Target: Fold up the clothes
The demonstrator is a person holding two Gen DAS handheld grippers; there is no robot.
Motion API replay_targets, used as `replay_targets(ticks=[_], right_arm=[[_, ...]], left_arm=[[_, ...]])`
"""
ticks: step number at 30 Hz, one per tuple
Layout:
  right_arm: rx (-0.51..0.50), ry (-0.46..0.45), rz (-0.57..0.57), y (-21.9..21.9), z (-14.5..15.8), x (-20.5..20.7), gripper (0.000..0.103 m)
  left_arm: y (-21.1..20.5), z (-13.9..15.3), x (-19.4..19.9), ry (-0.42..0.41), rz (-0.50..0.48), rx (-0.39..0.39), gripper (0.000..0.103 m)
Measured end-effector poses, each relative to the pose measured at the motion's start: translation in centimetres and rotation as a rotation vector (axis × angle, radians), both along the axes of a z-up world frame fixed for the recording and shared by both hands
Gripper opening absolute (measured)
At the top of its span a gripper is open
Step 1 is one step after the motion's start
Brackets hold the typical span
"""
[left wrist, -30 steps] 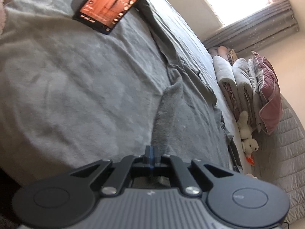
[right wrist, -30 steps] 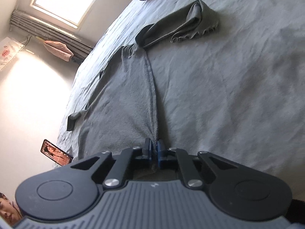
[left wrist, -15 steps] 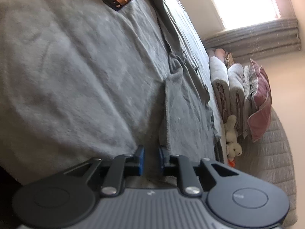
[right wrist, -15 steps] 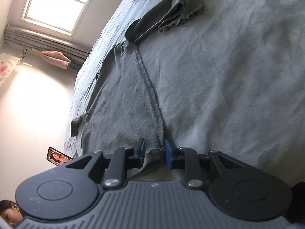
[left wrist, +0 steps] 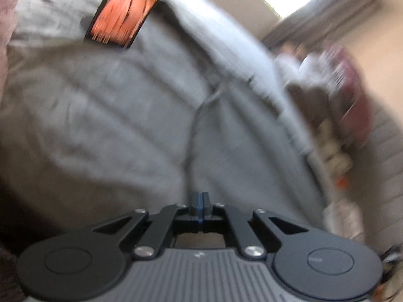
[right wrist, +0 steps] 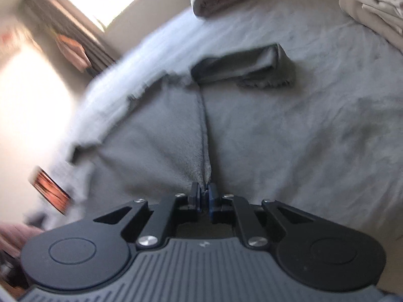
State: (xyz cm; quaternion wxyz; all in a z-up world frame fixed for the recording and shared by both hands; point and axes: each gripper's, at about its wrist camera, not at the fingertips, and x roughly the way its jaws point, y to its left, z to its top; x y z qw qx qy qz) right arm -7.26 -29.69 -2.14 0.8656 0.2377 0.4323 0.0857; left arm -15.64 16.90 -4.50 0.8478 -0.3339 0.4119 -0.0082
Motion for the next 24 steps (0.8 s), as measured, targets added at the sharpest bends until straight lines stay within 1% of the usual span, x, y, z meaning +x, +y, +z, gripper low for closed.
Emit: replay_targets(ticks=[2, 4, 5, 6, 7, 8, 10, 16, 19, 23, 24], right_arm=[[-0.053, 0.037, 0.010, 0.6, -1.3, 0.3, 0.008], [-0.055, 0.046, 0.012, 0.7, -2.0, 0.3, 0.009], [-0.046, 0.046, 0.012, 0.5, -2.1, 0.3, 0.009], [-0.036, 0.045, 0.013, 0.2, -2.1, 0.3, 0.011], [-0.026, 0.045, 0.013, -0.1, -2.1, 0.3, 0.012], [-0.016, 0.045, 0.013, -0.3, -2.2, 0.3, 0.012], [0.002, 0.045, 0.009, -0.8, -2.2, 0.4, 0.015], [0.021, 0.042, -0.005, -1.1, -2.1, 1.3, 0.016], [0.028, 0.039, -0.004, -1.1, -2.3, 1.8, 0.017], [0.036, 0.035, -0.002, -1.2, -2.4, 2.4, 0.018], [0.038, 0.034, -0.002, -1.2, -2.5, 2.5, 0.019]], left_arm=[[0.4, -0.1, 0.6, -0.020, 0.013, -0.011, 0.000], [0.9, 0.5, 1.6, -0.063, 0.037, 0.004, 0.006], [1.2, 0.7, 2.3, -0.083, 0.040, 0.015, 0.017], [1.5, 0.9, 3.2, -0.092, 0.043, 0.019, 0.033], [1.8, 1.0, 4.2, -0.100, 0.046, 0.021, 0.037], [2.1, 1.0, 5.4, -0.103, 0.055, 0.022, 0.037], [2.7, 0.8, 8.0, -0.103, 0.075, 0.021, 0.037], [3.6, -0.6, 15.6, -0.097, 0.120, 0.014, 0.037], [3.9, -1.1, 18.3, -0.118, 0.142, -0.018, 0.037], [4.0, -1.6, 21.1, -0.135, 0.153, -0.028, 0.035], [4.1, -1.6, 21.7, -0.137, 0.153, -0.028, 0.031]])
